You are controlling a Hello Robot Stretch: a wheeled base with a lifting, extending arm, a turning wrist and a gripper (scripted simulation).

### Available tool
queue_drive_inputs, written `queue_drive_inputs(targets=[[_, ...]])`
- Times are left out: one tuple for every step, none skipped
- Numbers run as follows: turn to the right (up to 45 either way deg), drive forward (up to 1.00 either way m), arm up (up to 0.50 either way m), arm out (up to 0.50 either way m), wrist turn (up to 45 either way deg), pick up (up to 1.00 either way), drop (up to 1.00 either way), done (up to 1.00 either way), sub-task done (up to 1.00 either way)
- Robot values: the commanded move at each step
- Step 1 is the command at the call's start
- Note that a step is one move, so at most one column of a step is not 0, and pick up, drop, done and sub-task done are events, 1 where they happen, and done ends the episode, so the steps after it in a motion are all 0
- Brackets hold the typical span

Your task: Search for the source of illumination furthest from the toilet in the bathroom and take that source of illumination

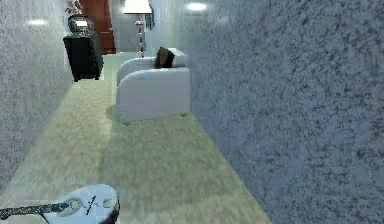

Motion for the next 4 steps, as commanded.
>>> queue_drive_inputs(targets=[[0.0, 1.0, 0.0, 0.0, 0.0, 0.0, 0.0, 0.0, 0.0], [21.0, 0.0, 0.0, 0.0, 0.0, 0.0, 0.0, 0.0, 0.0], [0.0, 0.05, 0.0, 0.0, 0.0, 0.0, 0.0, 0.0, 0.0], [-36.0, 0.0, 0.0, 0.0, 0.0, 0.0, 0.0, 0.0, 0.0]])
